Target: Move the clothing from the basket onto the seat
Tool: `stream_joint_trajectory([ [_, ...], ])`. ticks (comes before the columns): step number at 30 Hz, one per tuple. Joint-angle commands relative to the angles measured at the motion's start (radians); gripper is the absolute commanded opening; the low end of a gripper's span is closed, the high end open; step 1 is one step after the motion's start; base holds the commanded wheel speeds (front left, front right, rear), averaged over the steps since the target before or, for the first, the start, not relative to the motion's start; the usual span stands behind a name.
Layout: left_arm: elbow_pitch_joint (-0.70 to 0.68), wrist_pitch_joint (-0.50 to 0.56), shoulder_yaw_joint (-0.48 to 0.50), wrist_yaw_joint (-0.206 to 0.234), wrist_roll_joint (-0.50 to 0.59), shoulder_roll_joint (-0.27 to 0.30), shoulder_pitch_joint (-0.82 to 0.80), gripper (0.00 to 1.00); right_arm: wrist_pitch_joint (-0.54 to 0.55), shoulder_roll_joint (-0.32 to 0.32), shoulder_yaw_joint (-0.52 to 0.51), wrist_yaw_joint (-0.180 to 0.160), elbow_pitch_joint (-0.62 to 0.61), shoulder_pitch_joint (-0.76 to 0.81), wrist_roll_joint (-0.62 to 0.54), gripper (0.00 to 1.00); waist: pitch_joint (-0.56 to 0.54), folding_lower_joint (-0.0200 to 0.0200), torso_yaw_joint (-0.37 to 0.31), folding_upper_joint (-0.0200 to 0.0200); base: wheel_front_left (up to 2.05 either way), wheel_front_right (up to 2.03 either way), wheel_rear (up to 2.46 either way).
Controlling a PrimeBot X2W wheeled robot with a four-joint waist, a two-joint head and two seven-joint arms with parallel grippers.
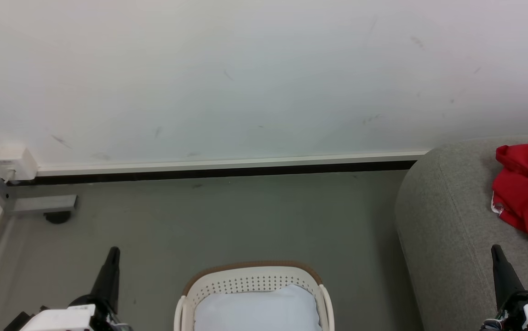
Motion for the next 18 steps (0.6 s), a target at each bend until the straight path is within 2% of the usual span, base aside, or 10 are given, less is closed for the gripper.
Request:
stream_joint_trajectory([
  [1, -0.003, 0.004, 0.002, -0.006, -0.013, 0.007, -0.008, 0.0, 0.003, -0.006, -0.003, -0.002, -0.004, -0.013, 0.002, 0.0, 0.0, 0.0, 0.0, 0.0, 0.0, 0.0, 0.0],
  [18, -0.003, 0.004, 0.002, -0.006, -0.013, 0.007, -0.008, 0.0, 0.003, -0.006, -0.003, -0.002, -0.004, -0.013, 0.002, 0.0, 0.0, 0.0, 0.0, 0.0, 0.0, 0.0, 0.0],
])
